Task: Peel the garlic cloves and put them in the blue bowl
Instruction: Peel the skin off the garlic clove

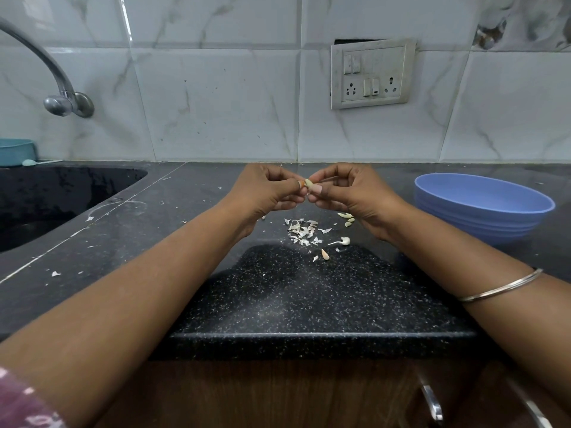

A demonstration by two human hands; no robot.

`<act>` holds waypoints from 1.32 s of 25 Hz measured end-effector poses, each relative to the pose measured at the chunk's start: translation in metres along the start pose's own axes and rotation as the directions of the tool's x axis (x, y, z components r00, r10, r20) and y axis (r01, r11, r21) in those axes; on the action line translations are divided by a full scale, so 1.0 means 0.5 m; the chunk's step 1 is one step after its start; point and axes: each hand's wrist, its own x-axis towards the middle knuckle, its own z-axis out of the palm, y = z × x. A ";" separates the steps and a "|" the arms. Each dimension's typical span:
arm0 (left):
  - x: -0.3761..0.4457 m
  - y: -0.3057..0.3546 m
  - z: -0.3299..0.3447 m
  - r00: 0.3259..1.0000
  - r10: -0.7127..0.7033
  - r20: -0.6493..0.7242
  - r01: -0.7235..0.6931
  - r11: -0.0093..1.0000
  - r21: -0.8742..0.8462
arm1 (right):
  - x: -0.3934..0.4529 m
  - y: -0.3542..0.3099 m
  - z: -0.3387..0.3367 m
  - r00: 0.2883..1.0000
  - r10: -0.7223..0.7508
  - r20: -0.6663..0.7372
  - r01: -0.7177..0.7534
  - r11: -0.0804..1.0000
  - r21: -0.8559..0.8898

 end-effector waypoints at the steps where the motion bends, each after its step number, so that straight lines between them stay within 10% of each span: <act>1: 0.000 0.000 0.000 1.000 -0.001 0.001 0.001 1.000 0.018 | 0.000 0.001 0.000 1.000 0.005 0.003 -0.006 1.000 0.002; 23: -0.005 -0.001 0.007 0.998 -0.007 0.056 -0.007 0.971 0.237 | 0.001 -0.006 -0.001 0.996 0.087 -0.025 -0.086 0.996 0.027; 33: 0.018 -0.020 -0.008 0.998 0.012 -0.061 0.028 0.789 0.614 | 0.000 -0.006 -0.006 0.991 0.131 0.012 -0.132 0.990 0.048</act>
